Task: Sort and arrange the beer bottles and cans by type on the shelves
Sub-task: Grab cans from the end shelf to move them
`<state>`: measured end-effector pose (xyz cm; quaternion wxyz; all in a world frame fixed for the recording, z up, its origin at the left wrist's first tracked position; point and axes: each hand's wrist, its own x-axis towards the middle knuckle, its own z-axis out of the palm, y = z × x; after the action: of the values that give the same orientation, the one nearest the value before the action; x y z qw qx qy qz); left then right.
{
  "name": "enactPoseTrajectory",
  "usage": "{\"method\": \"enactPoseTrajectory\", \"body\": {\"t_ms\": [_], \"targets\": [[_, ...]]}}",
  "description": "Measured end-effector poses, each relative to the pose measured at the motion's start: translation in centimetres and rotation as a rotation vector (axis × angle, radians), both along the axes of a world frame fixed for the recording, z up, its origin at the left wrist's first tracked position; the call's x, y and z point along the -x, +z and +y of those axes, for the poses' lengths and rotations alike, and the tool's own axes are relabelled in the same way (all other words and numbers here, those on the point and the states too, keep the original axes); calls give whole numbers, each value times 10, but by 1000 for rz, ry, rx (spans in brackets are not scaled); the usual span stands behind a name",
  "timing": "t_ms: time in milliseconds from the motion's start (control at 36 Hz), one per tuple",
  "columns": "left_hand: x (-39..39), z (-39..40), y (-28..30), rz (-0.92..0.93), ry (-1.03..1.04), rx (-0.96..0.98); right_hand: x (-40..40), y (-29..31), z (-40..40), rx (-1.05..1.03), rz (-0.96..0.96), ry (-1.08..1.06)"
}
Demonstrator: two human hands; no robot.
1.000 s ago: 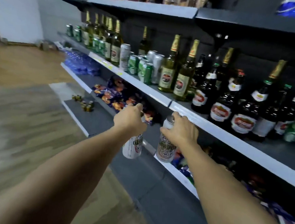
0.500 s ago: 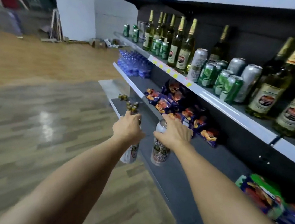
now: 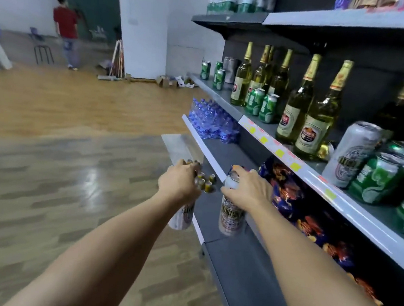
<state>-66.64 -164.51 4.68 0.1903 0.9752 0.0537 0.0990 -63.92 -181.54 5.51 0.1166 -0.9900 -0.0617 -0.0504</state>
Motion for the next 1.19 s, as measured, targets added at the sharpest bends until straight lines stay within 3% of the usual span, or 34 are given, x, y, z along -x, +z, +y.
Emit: {"method": "enactPoseTrajectory", "body": {"t_ms": [222,444,611,917,1194], "targets": [[-131,73,-3,14,52,3,-146,29,58,-5,-69,14],[-265,150,16,8,-45,-8,-278,67,121,-63,-188,-86],[-366,186,40,-113,-90,80,-356,99,154,-9,-264,-158],[-556,190,86,-343,-155,242,-514,125,178,20,-365,-264],[-701,156,120,-425,-241,305,-644,150,181,-52,-370,-322]]}}
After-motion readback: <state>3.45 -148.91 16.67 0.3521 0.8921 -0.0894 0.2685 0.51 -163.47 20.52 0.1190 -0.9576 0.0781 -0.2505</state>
